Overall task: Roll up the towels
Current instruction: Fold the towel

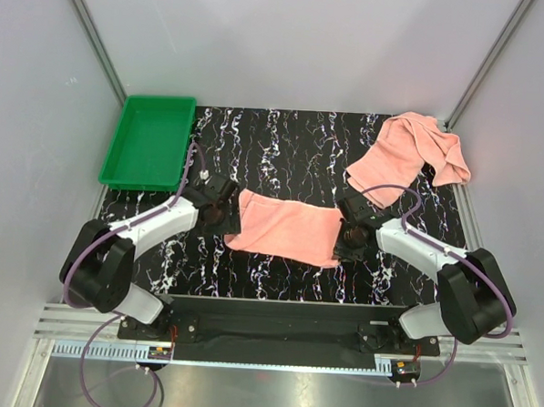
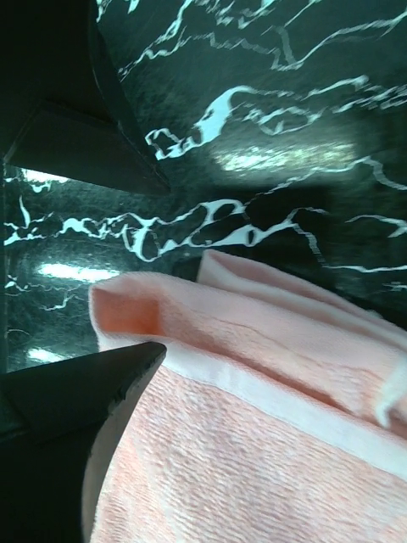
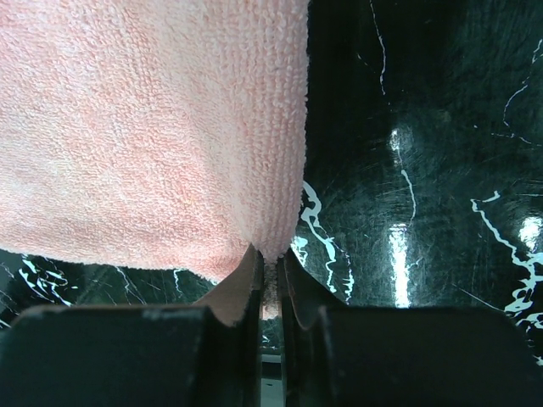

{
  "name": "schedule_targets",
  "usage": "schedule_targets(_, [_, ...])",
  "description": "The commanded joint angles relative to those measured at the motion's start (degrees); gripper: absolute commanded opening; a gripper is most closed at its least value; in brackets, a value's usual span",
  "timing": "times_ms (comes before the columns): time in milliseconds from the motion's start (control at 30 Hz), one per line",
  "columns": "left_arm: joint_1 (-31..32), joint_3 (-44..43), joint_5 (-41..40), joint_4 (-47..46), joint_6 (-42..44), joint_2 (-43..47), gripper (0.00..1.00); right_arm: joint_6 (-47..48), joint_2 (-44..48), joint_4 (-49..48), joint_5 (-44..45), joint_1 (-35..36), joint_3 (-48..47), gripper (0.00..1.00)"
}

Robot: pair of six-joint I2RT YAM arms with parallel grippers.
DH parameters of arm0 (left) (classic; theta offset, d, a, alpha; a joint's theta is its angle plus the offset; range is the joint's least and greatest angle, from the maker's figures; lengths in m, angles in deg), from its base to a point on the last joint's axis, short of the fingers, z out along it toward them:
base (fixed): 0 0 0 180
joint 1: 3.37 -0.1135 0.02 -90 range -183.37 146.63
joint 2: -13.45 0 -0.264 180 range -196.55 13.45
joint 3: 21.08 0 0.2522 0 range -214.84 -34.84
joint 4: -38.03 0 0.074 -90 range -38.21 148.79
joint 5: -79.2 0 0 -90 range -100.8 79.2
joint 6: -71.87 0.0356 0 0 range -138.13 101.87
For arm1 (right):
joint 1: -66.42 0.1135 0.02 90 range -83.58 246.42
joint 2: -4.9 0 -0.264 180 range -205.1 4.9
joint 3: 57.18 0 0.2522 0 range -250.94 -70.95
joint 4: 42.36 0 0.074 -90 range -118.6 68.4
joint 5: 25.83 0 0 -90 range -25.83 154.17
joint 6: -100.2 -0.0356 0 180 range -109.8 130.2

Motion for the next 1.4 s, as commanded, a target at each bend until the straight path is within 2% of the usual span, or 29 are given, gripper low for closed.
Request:
schedule_targets(0, [0.65, 2.28, 4.26, -3.49, -1.80, 4.31, 0.71, 0.82, -0.76, -0.34, 1.11, -0.05, -0.48, 0.12])
schedule_targets(267, [0.92, 6.85, 10.14, -5.69, -3.73, 8.44, 0.70, 1.09, -1.47, -0.51, 1.55, -0.05, -0.66, 0.11])
schedule_targets(400, [1.27, 8.44, 11.04, -7.18, -4.61, 9.93, 0.73, 0.91, -2.08, -1.21, 0.85, -0.05, -0.05, 0.11])
schedule_targets(500, [1.27, 9.40, 11.12, -8.94, -4.62, 9.76, 0.72, 0.82, -2.08, -1.39, 0.85, -0.05, 0.04, 0.11])
schedule_targets(633, [1.36, 9.85, 12.18, -12.37, -4.35, 7.22, 0.59, 1.00, -2.70, -1.57, 0.93, -0.05, -0.05, 0.10])
schedule_targets(667, [1.44, 9.76, 12.09, -13.42, -4.27, 6.78, 0.51, 1.00, -2.79, -1.57, 0.85, -0.05, -0.05, 0.10])
schedule_targets(767, [1.62, 9.06, 11.65, -14.39, -4.09, 5.28, 0.38, 1.00, -2.96, -1.74, 0.76, 0.04, 0.13, 0.09])
schedule_targets(933, [1.71, 6.95, 11.83, -14.31, -3.21, 4.31, 0.03, 1.09, -3.14, -1.92, 0.93, 0.04, 0.66, 0.08])
schedule_targets(967, [1.79, 6.25, 11.83, -13.61, -3.04, 4.48, 0.00, 1.00, -3.31, -2.18, 0.76, -0.05, 0.92, 0.08])
schedule_targets(1133, [1.71, -2.60, 10.95, -8.96, -0.23, 5.45, 0.00, 1.00, -3.84, -2.97, 0.58, -0.05, 1.80, 0.07])
schedule_targets(1367, [1.71, -16.07, 16.65, -6.92, 2.68, 1.50, 0.00, 0.91, -4.19, -3.68, 0.49, -0.05, 2.68, 0.07])
